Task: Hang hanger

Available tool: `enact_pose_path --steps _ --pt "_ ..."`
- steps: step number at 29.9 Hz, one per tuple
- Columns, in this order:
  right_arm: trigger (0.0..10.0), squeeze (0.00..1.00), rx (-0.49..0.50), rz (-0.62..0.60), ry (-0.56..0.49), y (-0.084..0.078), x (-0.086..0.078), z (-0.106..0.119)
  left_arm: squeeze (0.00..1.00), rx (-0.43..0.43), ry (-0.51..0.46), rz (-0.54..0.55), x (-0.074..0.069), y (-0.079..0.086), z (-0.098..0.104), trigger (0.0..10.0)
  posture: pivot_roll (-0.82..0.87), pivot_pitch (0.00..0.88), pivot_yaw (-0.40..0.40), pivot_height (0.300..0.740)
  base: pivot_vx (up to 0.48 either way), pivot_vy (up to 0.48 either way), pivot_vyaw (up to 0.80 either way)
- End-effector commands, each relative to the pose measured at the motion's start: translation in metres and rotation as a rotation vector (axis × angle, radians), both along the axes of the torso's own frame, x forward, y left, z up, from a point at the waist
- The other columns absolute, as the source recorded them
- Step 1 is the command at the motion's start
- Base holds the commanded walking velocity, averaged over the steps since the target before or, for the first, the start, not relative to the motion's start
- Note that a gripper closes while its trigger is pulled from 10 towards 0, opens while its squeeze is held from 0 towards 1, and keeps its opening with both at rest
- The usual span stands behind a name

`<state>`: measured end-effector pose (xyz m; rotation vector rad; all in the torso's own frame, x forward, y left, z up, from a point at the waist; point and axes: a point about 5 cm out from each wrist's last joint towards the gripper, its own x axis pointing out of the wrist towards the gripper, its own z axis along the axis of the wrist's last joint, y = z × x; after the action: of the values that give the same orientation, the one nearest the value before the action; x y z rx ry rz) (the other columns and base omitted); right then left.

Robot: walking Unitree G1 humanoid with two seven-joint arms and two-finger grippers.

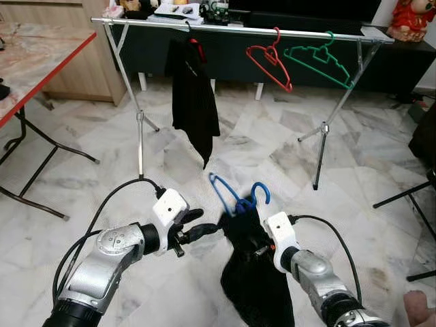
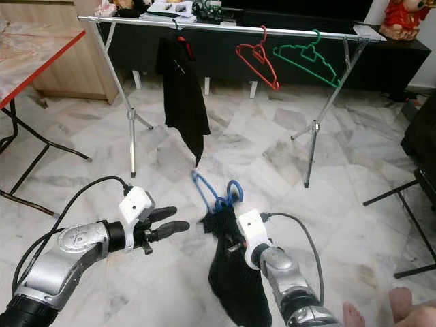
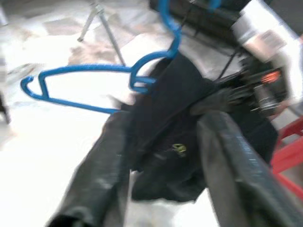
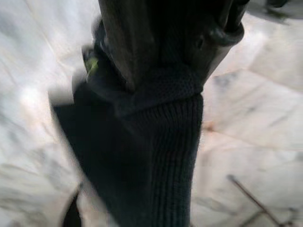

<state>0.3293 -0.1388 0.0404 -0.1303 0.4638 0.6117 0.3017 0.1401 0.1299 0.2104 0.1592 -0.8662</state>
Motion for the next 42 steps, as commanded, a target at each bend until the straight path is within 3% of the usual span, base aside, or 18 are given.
enact_pose_path --steps 1,6,10,11,13,14,15,16,18,23,25,29,33,42 --pt "0.0 0.0 0.02 0.062 -0.073 -0.003 0.007 0.015 1.0 0.022 0.013 0.036 0.0 0.004 -0.008 10.0 0.0 0.142 -0.05 0.74 0.0 0.0 0.0" --pt "0.0 0.0 0.023 0.091 -0.081 -0.01 0.008 0.02 1.0 0.036 0.019 0.083 0.003 0.009 -0.013 10.0 0.0 0.141 -0.051 0.74 0.0 0.0 0.0" --pt "0.0 0.0 -0.028 0.097 -0.027 -0.016 0.008 0.018 1.0 0.1 0.021 0.122 0.005 0.014 -0.02 10.0 0.0 0.14 -0.051 0.74 0.0 0.0 0.0" --pt "0.0 0.0 -0.14 0.16 0.001 -0.02 0.004 0.012 1.0 0.126 0.027 0.155 0.007 0.018 -0.025 10.0 0.0 0.14 -0.051 0.74 0.0 0.0 0.0" --pt "0.0 0.0 -0.24 0.214 0.019 -0.025 0.001 0.007 1.0 0.134 0.03 0.173 0.008 0.02 -0.027 10.0 0.0 0.138 -0.05 0.74 0.0 0.0 0.0" --pt "0.0 0.0 -0.351 0.258 0.034 -0.031 -0.002 0.002 0.36 0.14 0.035 0.187 0.008 0.022 -0.029 10.0 -0.01 0.138 -0.05 0.74 0.0 0.0 0.0" --pt "0.0 0.0 -0.392 0.27 0.039 -0.033 -0.003 0.001 0.36 0.144 0.037 0.192 0.008 0.022 -0.03 10.0 -0.01 0.138 -0.05 0.74 0.0 0.0 0.0" --pt "0.0 0.0 -0.444 0.285 0.048 -0.037 -0.004 0.0 0.0 0.155 0.043 0.199 0.008 0.024 -0.032 10.0 -0.01 0.137 -0.052 0.74 0.0 0.0 0.0" --pt "0.0 0.0 -0.535 0.335 0.074 -0.046 -0.006 -0.001 0.0 0.176 0.059 0.215 0.007 0.027 -0.038 10.0 -0.01 0.137 -0.052 0.74 0.0 0.0 0.0" --pt "0.0 0.0 -0.635 0.41 0.073 -0.056 -0.006 0.002 0.0 0.213 0.09 0.266 0.005 0.035 -0.05 10.0 -0.01 0.136 -0.054 0.74 0.0 0.0 0.0" --pt "0.0 0.0 -0.715 0.517 0.059 -0.068 -0.005 0.013 0.0 0.244 0.112 0.319 0.002 0.044 -0.062 10.0 -0.01 0.135 -0.055 0.74 0.0 0.0 0.0" --pt "0.0 0.0 -0.754 0.605 0.036 -0.074 -0.001 0.026 0.0 0.272 0.11 0.347 0.0 0.05 -0.069 10.0 -0.01 0.135 -0.058 0.74 0.0 0.0 0.0" --pt "0.0 0.0 -0.89 0.758 0.044 -0.085 0.003 0.045 0.0 0.3 0.123 0.365 -0.004 0.054 -0.078 10.0 -0.02 0.132 -0.062 0.74 0.0 0.0 0.0" --pt "0.0 0.0 -1.006 0.909 0.026 -0.085 0.012 0.069 0.0 0.303 0.151 0.351 -0.011 0.05 -0.097 10.0 -0.02 0.128 -0.066 0.74 0.0 0.0 0.0"
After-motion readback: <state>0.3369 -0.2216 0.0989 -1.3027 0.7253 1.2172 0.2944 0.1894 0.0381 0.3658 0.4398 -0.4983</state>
